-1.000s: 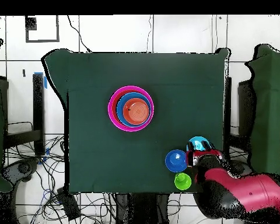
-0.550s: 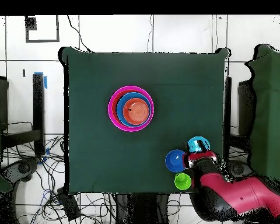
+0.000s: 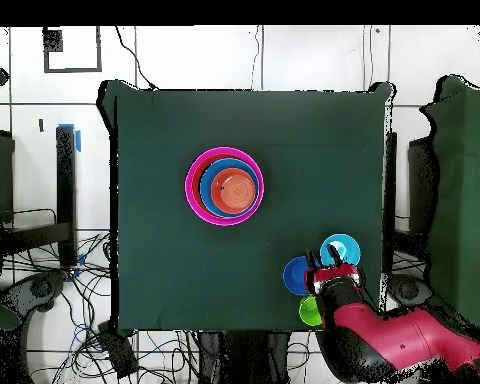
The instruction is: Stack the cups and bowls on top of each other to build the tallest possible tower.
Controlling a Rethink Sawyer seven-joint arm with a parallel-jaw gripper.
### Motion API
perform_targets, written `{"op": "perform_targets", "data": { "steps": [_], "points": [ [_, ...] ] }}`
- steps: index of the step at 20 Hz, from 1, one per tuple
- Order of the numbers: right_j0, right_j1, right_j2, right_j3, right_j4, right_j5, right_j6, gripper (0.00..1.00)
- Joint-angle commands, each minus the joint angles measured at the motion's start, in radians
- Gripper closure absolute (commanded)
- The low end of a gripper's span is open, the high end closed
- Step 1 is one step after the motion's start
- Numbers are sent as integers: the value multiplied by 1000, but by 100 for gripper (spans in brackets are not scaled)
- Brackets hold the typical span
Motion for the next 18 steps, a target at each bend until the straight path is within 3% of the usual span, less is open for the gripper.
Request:
{"op": "perform_targets", "data": {
  "steps": [1,11,15,18],
  "points": [
    [81,99,-93,-56,-105,-26,14,0],
    [51,175,-55,-79,-148,-14,-10,0],
    [8,210,14,-73,-164,26,-11,0],
    [-42,227,62,-64,-103,114,-55,0]
  ]
}}
